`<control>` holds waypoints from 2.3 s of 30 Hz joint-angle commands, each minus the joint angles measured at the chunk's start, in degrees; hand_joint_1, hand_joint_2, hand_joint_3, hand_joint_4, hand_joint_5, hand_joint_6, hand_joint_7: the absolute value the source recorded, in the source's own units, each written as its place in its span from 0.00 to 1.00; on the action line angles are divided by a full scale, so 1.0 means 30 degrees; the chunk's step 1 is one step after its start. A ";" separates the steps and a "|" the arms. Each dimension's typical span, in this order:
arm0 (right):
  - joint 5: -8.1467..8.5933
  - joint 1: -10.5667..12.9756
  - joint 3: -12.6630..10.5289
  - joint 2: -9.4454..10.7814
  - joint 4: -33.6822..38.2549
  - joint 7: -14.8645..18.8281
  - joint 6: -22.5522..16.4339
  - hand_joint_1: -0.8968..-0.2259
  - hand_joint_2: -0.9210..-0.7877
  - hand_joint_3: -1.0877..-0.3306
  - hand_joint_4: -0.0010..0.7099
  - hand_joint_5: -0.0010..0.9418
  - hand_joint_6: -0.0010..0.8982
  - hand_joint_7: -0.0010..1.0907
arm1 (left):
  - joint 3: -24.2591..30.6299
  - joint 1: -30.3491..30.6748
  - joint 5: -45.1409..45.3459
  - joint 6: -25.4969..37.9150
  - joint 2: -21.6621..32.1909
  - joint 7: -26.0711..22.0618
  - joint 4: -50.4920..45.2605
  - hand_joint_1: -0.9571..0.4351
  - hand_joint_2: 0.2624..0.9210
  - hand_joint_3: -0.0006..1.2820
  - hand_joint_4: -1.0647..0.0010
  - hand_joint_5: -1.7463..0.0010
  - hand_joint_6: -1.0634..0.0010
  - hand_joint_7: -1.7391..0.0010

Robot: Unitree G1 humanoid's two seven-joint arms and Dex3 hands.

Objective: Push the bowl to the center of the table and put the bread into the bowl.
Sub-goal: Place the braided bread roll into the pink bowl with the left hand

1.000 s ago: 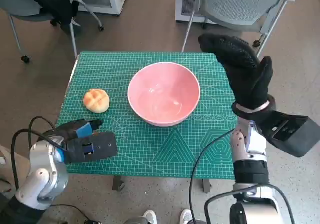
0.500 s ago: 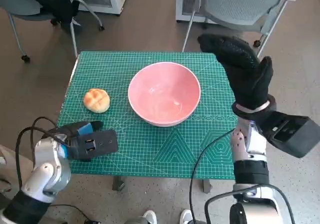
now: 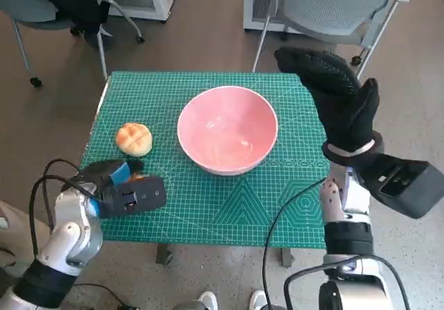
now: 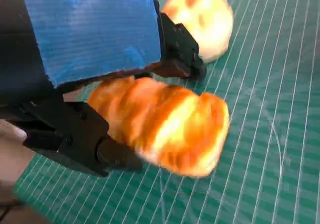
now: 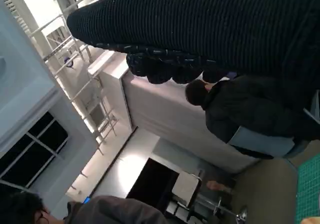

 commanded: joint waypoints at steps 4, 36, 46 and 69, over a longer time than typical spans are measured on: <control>0.0073 0.0214 -0.0085 -0.0146 0.0172 0.0251 0.0102 0.31 0.00 0.37 0.08 0.00 0.00 0.22 | 0.0418 0.1041 0.0238 -0.0771 0.0275 0.0554 -0.0818 0.69 0.53 0.56 0.55 0.07 0.38 0.35; 0.0093 -0.0226 -0.0241 -0.0081 0.0848 0.0484 -0.0119 0.31 0.00 0.37 0.08 0.00 0.00 0.21 | 0.2584 0.0666 -0.0125 -0.0660 0.0325 -0.1311 -0.3963 0.69 0.80 0.24 0.38 0.21 0.34 0.45; 0.0155 -0.0375 -0.0338 -0.0113 0.1065 0.0643 -0.0163 0.31 0.00 0.37 0.08 0.00 0.00 0.20 | 0.3448 -0.1146 0.0213 -0.0302 0.0110 -0.2108 -0.6636 0.69 0.86 0.16 0.32 0.26 0.32 0.46; 0.0164 -0.0173 -0.0289 -0.0141 0.0771 0.0805 -0.0269 0.31 0.00 0.37 0.07 0.00 0.00 0.20 | 0.2421 -0.8163 0.0755 -0.1878 -0.2327 -0.1481 -0.6107 0.69 0.85 0.13 0.26 0.33 0.30 0.45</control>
